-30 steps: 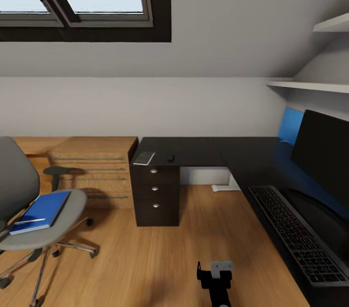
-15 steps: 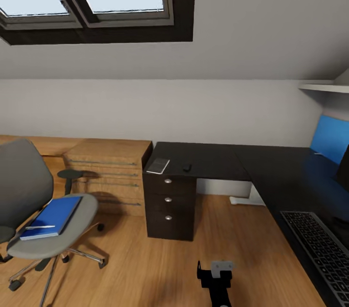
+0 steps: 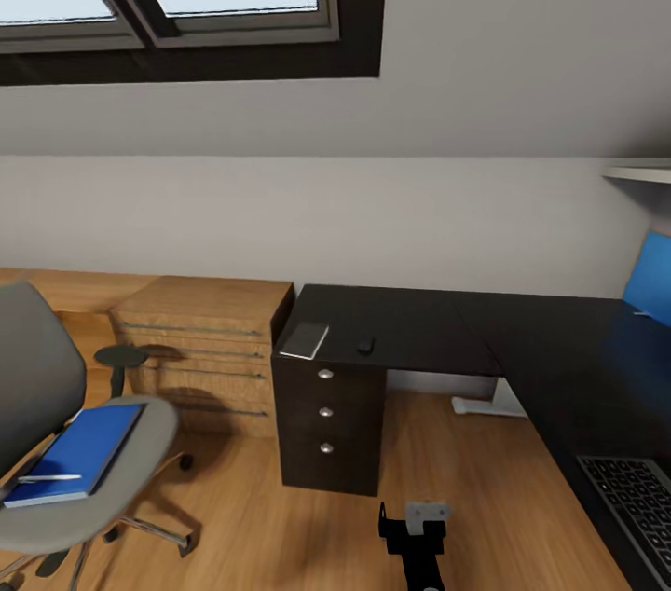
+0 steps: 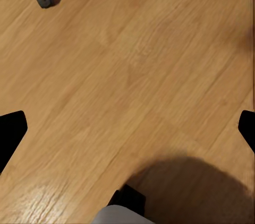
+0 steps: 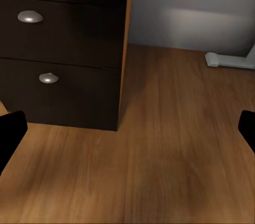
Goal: In the bedroom, organize the workspace by keeping the computer under the desk, ensuring the monitor is on the desk, placing the keyboard on the desk next to the monitor, placing the mouse on the desk next to the keyboard, moving the folder from the swivel chair onto the desk next to the mouse, stacking the notebook on top of the folder with the pen on top of the notebook, and positioning the swivel chair next to the desk.
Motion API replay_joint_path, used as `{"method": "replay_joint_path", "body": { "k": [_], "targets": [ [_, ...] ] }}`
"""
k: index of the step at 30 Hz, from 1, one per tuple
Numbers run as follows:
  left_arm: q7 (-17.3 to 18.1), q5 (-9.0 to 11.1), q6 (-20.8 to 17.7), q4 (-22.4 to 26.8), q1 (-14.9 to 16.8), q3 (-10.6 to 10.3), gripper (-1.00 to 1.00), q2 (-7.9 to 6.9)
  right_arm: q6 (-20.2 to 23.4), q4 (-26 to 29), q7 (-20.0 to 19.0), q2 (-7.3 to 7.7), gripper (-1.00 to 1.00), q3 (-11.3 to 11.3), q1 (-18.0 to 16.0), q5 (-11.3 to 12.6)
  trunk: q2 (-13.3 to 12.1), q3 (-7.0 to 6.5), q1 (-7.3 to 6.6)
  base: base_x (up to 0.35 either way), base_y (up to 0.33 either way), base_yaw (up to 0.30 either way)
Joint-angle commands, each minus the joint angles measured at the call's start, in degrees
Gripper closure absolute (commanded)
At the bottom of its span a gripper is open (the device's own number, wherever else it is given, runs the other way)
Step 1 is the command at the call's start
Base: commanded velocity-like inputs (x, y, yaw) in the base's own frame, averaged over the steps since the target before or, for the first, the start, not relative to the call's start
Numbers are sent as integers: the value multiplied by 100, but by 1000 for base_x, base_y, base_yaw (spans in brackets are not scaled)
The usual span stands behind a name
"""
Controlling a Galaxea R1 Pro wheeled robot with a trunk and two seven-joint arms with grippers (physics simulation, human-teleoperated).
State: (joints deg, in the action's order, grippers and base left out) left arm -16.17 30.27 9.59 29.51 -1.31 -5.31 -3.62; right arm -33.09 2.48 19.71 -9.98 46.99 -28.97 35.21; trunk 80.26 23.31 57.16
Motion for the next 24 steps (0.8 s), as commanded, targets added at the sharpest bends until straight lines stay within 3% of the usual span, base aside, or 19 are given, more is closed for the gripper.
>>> {"method": "replay_joint_path", "body": {
  "k": [1,9,15,20,22,24],
  "targets": [
    [-43,53,21,11,-1,-49,-100,-8,-5,-2,37,-2,-100,47,-3,21,-39,-13,-19,327,0,0],
    [-44,58,25,11,-1,-50,-100,-15,-5,4,41,-2,-100,47,-3,12,-360,-157,-195,327,0,0],
    [-43,51,26,11,-1,-50,-100,-11,13,229,106,-2,-100,28,-15,-18,-360,-157,-195,328,0,0],
    [-44,50,27,11,-1,-49,-100,-7,732,992,592,-2,-100,7,-177,-15,-360,-157,-195,328,0,0],
    [-44,49,29,11,-1,-52,-100,-13,1918,2084,1144,-2,-100,6,-498,-36,-360,-157,-195,175,0,0],
    [-44,51,31,11,-1,-53,-100,-14,2238,2358,1228,-2,-100,5,-548,-37,-360,-157,-195,87,0,0]
  ]
}}
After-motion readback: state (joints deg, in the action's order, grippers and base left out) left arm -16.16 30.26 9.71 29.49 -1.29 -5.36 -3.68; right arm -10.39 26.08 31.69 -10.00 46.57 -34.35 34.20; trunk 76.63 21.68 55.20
